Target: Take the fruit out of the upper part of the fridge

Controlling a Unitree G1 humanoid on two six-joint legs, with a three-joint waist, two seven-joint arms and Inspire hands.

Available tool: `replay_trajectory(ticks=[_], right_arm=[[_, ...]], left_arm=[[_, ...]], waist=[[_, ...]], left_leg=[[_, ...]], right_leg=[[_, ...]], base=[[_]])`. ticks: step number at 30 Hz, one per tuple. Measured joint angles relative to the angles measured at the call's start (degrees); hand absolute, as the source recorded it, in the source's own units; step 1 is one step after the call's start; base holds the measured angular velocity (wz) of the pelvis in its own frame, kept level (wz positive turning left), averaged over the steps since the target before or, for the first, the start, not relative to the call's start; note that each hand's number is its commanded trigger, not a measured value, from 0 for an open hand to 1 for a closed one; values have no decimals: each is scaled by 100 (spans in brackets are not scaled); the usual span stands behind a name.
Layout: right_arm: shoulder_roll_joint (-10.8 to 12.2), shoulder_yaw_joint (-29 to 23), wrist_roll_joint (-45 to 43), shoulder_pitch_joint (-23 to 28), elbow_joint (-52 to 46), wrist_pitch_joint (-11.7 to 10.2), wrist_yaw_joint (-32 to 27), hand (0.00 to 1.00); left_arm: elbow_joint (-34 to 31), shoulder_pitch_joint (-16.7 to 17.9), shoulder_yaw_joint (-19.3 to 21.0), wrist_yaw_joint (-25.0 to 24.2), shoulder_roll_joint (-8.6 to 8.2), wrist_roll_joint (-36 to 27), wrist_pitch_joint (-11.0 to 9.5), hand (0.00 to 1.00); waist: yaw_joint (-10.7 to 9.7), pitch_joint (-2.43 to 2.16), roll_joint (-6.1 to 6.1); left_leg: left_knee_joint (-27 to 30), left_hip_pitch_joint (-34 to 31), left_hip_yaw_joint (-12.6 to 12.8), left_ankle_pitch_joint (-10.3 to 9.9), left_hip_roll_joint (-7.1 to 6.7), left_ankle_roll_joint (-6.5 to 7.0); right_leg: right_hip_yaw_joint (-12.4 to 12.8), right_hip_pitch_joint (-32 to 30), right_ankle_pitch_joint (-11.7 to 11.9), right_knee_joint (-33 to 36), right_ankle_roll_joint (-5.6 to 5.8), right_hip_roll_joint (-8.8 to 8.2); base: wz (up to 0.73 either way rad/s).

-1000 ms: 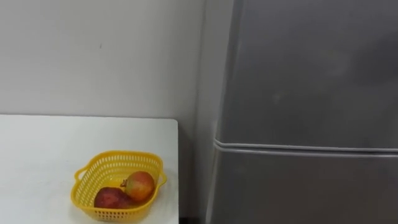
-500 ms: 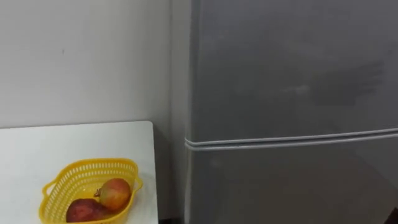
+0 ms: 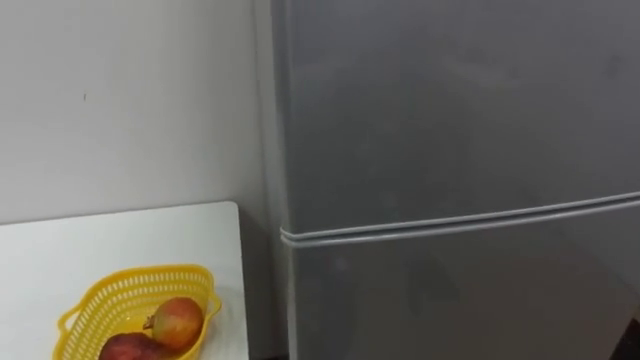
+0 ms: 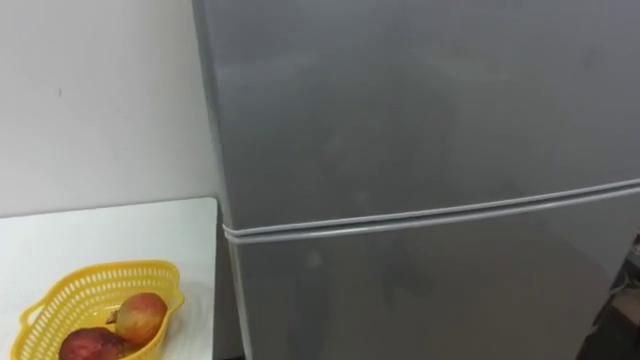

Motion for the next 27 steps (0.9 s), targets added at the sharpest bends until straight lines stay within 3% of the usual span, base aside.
replay_trajectory(ticks=[7,15,21,27], right_arm=[[111,117,47,-154,1062,213,640,0],[122,168,-3,-215,1571,481,1141,0],[133,678,-721,-302,1698,515,1335,0],[130,822,-1314,-325,1695,569,1428,0]], left_arm=[[-93,-10,28,-3,-9,86,128,0],[-100,34,63,-218,-27,83,351,0],[-31,42,-6,-375,-133,89,452,0],[19,39,-129,-454,-136,87,543,0]], waist=[[-12,21,-10],[117,35,39],[171,34,67],[201,45,103]], left_leg=[[1,6,-162,0,-13,0],[4,-6,-144,-3,-14,-3],[2,11,-200,-4,-18,-4],[4,12,-299,-3,-42,-4]], right_leg=[[-127,27,-5,-34,3,-10],[-147,37,-2,-52,-1,4],[-203,86,2,-78,-1,-6],[-272,111,-12,-91,-1,-16]], base=[[11],[2],[4],[6]])
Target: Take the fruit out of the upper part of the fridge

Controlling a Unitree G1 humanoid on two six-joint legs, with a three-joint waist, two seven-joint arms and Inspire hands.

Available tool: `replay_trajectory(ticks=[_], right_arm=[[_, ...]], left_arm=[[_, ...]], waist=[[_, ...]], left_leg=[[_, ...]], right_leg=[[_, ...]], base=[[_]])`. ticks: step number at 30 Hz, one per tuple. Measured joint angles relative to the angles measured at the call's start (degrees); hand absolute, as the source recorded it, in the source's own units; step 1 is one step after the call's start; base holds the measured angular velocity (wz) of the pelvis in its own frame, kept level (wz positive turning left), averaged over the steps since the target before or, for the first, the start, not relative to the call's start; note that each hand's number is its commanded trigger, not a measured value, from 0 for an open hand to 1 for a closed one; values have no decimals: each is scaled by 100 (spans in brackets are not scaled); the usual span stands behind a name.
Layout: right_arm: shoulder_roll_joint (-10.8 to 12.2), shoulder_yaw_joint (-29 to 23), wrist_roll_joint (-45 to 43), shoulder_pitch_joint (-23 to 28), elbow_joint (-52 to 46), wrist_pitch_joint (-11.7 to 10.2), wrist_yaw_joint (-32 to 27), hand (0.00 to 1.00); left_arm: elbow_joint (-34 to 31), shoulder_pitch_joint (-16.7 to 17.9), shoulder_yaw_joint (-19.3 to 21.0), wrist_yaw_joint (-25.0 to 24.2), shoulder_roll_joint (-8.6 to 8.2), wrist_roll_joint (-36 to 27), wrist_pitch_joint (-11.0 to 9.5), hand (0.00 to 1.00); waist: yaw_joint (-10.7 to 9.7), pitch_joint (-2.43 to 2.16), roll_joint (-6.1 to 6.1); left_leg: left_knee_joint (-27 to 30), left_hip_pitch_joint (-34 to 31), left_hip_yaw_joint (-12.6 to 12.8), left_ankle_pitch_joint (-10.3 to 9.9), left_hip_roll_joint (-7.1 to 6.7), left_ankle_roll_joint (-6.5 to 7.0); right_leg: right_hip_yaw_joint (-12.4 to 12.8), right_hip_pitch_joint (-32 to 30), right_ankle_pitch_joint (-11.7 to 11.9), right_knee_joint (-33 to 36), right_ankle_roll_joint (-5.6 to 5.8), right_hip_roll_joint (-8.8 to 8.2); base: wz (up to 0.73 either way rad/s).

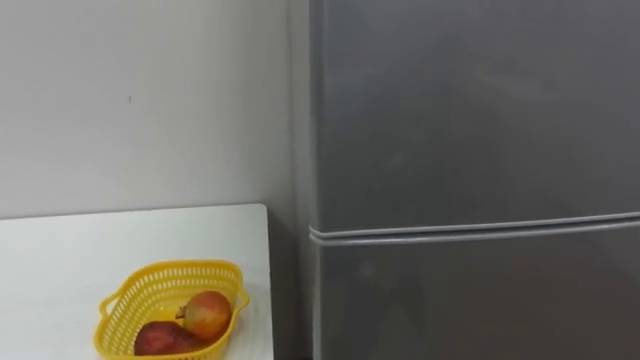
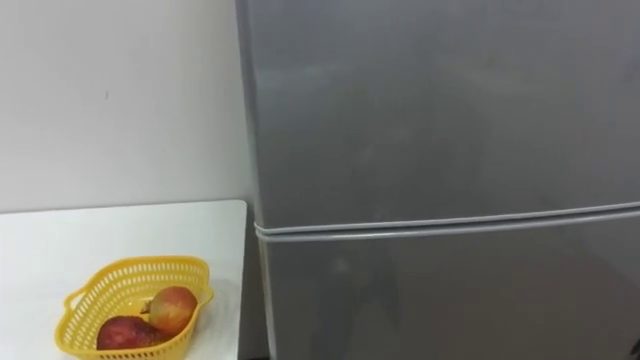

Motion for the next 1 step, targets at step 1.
replay_trajectory(ticks=[1], right_arm=[[0,25,-3,-6,0,0,1,0]], left_arm=[[0,-3,-3,-3,-3,0,20,0]], waist=[[11,1,-2]], left_leg=[[1,0,-2,0,0,0]], right_leg=[[1,0,0,0,0,1]], base=[[0]])
